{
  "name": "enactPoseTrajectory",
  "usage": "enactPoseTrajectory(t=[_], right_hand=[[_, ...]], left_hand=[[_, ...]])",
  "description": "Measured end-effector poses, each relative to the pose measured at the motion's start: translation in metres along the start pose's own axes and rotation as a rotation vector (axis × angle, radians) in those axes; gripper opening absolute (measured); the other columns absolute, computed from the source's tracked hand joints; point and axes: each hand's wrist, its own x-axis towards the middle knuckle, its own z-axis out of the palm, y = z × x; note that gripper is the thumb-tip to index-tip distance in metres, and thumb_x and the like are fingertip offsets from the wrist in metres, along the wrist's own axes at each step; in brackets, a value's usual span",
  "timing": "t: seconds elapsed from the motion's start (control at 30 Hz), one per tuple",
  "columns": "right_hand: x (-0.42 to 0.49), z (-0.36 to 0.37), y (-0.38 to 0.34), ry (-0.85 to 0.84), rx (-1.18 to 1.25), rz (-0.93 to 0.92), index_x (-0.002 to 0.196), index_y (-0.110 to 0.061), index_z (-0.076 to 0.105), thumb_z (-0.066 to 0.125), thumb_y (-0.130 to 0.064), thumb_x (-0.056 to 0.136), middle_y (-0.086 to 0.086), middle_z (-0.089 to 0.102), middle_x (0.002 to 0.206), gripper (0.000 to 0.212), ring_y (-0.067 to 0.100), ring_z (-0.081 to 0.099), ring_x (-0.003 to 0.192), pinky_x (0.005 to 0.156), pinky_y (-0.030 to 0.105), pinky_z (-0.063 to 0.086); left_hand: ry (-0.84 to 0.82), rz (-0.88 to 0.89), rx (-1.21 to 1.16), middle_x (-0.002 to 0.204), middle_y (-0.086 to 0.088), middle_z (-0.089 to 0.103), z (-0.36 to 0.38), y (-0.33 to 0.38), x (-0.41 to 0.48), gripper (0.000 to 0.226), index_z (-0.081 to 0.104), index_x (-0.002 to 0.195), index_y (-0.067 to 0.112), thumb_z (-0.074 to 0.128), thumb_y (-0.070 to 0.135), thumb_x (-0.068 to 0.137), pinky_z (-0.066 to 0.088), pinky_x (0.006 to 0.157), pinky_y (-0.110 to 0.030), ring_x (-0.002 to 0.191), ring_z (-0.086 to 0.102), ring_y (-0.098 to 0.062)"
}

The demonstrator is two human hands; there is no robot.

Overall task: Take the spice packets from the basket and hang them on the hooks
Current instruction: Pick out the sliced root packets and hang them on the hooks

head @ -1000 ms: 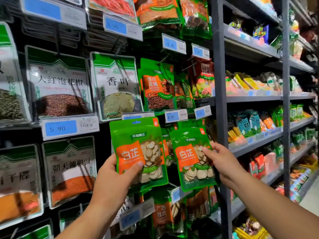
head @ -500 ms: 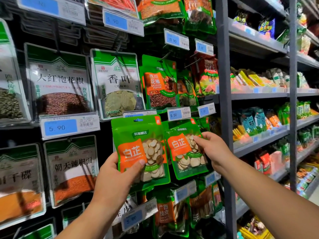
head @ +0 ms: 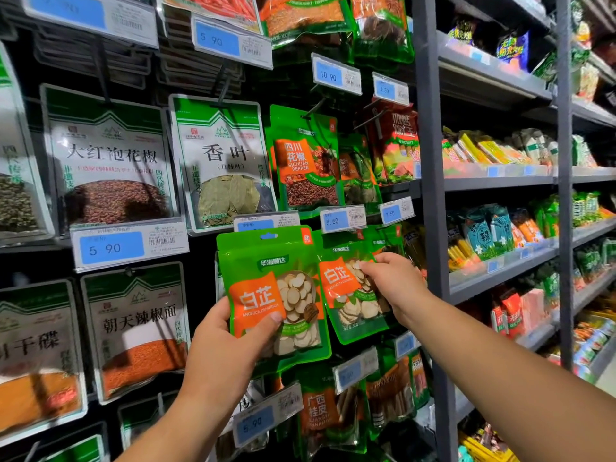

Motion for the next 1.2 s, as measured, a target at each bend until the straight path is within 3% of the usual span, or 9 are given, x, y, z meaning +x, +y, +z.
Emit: enactPoseTrajectory(t=[0.07, 0.2, 0.37, 0.57, 0.67, 0.8, 0.9, 1.0, 1.2], right_hand=[[-0.001, 0.000, 0.000, 0.008, -0.036, -0.013, 0.118, -0.004, 0.065, 0.067, -0.024, 0.097, 0.012, 0.074, 0.109, 0.029, 0.027, 0.071, 0.100, 0.067, 0.033, 0.051], [-0.004, -0.004, -0.004, 0.049, -0.052, -0.030, 0.106, -0.007, 0.067, 0.069, -0.027, 0.093, 0.011, 0.075, 0.100, 0.024, 0.031, 0.072, 0.098, 0.091, 0.054, 0.058], [-0.003, -0.005, -0.006, -0.008, -0.090, 0.017, 0.101, -0.002, 0.068, 0.067, -0.023, 0.096, 0.016, 0.076, 0.100, 0.022, 0.034, 0.073, 0.096, 0.093, 0.055, 0.057], [0.004, 0.000, 0.000, -0.004, -0.171, -0.047, 0.080, -0.016, 0.056, 0.065, -0.032, 0.094, 0.015, 0.073, 0.102, 0.023, 0.033, 0.069, 0.098, 0.080, 0.041, 0.051], [0.006, 0.003, 0.002, 0.014, -0.227, -0.069, 0.067, -0.018, 0.044, 0.065, -0.029, 0.097, 0.005, 0.057, 0.073, 0.038, 0.023, 0.057, 0.077, 0.069, 0.037, 0.040], [0.012, 0.011, 0.003, 0.068, -0.348, -0.081, 0.062, -0.019, 0.034, 0.068, -0.030, 0.093, 0.002, 0.038, 0.061, 0.048, 0.023, 0.045, 0.065, 0.065, 0.036, 0.032], [0.015, 0.017, -0.001, 0.116, -0.509, -0.061, 0.057, -0.017, 0.037, 0.068, -0.031, 0.093, 0.003, 0.041, 0.058, 0.049, 0.023, 0.042, 0.057, 0.053, 0.032, 0.027], [0.016, 0.022, -0.007, 0.142, -0.584, -0.027, 0.056, -0.014, 0.044, 0.069, -0.036, 0.092, 0.005, 0.050, 0.061, 0.049, 0.025, 0.050, 0.060, 0.052, 0.030, 0.034], [-0.009, 0.018, -0.010, 0.203, -0.247, -0.091, 0.085, -0.013, 0.054, 0.074, -0.038, 0.090, 0.001, 0.061, 0.087, 0.032, 0.024, 0.058, 0.084, 0.078, 0.039, 0.048]], left_hand=[[-0.004, 0.001, -0.004, 0.089, 0.011, 0.079, 0.000, 0.000, -0.001, 0.021, 0.071, 0.105, 0.018, 0.077, 0.011, 0.087, 0.051, 0.059, -0.009, 0.077, 0.074, -0.003], [-0.009, 0.007, -0.005, 0.088, 0.013, 0.079, 0.001, 0.001, -0.003, 0.020, 0.070, 0.104, 0.017, 0.077, 0.010, 0.087, 0.050, 0.057, -0.008, 0.075, 0.073, -0.001], [-0.016, -0.007, -0.030, 0.092, 0.008, 0.080, 0.001, 0.000, -0.003, 0.022, 0.070, 0.107, 0.016, 0.077, 0.011, 0.087, 0.053, 0.060, -0.011, 0.079, 0.075, -0.006], [-0.015, -0.021, -0.057, 0.092, 0.004, 0.080, 0.004, -0.001, -0.002, 0.022, 0.070, 0.105, 0.017, 0.078, 0.012, 0.086, 0.055, 0.061, -0.014, 0.081, 0.076, -0.010], [-0.015, -0.024, -0.063, 0.093, 0.004, 0.080, 0.004, -0.001, -0.002, 0.022, 0.070, 0.106, 0.018, 0.078, 0.013, 0.086, 0.055, 0.061, -0.015, 0.081, 0.076, -0.010], [-0.013, -0.028, -0.064, 0.092, 0.005, 0.080, 0.003, -0.004, -0.001, 0.022, 0.071, 0.104, 0.020, 0.079, 0.012, 0.085, 0.056, 0.062, -0.016, 0.082, 0.077, -0.011], [-0.011, -0.035, -0.054, 0.093, 0.005, 0.080, 0.000, -0.005, 0.000, 0.023, 0.071, 0.104, 0.022, 0.080, 0.013, 0.085, 0.057, 0.065, -0.019, 0.083, 0.077, -0.012], [-0.015, -0.044, -0.058, 0.093, 0.005, 0.080, -0.001, -0.007, 0.000, 0.024, 0.071, 0.106, 0.021, 0.079, 0.012, 0.085, 0.057, 0.064, -0.019, 0.083, 0.077, -0.011], [-0.044, -0.055, -0.054, 0.095, 0.007, 0.080, 0.002, -0.010, -0.004, 0.026, 0.070, 0.108, 0.023, 0.080, 0.014, 0.085, 0.059, 0.069, -0.022, 0.085, 0.077, -0.011]])
